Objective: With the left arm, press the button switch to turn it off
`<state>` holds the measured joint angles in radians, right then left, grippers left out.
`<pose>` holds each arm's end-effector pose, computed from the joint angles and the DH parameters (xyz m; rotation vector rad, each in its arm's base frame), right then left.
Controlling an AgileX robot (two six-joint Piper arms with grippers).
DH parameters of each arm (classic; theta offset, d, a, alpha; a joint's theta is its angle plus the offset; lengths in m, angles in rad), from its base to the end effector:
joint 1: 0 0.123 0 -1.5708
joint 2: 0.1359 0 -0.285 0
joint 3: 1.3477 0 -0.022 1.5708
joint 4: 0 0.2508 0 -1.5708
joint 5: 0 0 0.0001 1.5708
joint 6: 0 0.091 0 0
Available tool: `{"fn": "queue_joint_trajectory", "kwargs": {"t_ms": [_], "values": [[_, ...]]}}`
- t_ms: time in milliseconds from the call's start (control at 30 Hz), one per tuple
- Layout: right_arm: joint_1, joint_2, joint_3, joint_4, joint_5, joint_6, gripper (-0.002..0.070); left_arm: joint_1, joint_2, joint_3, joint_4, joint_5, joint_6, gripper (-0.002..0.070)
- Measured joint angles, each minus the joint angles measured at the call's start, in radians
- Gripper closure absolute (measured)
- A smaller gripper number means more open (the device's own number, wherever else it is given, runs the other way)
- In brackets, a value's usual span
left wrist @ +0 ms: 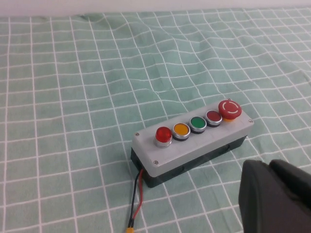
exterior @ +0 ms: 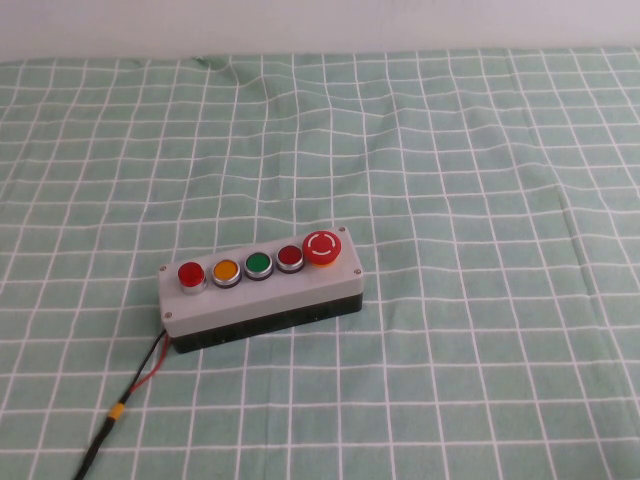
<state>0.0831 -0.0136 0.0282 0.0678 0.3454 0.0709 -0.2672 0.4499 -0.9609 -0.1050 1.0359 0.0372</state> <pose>0.0529 0.0065 0.1734 0.0316 1.8460 0.1734 0.0359 -0.0184 0.4017 0.3094 1.9907 -0.2716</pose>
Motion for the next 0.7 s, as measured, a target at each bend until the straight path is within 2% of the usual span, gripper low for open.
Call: {"fn": "queue_joint_trajectory", "kwargs": {"t_ms": [200, 400, 700], "values": [[0.000, 0.000, 0.000, 0.000, 0.000, 0.000, 0.0692, 0.000, -0.213, 0.170, 0.002, -0.078, 0.017, 0.0678], [0.000, 0.000, 0.000, 0.000, 0.000, 0.000, 0.0692, 0.000, -0.400, 0.194, 0.002, -0.081, 0.030, 0.0678], [0.000, 0.000, 0.000, 0.000, 0.000, 0.000, 0.0692, 0.000, -0.455, 0.194, 0.002, -0.081, 0.030, 0.0678]]}}
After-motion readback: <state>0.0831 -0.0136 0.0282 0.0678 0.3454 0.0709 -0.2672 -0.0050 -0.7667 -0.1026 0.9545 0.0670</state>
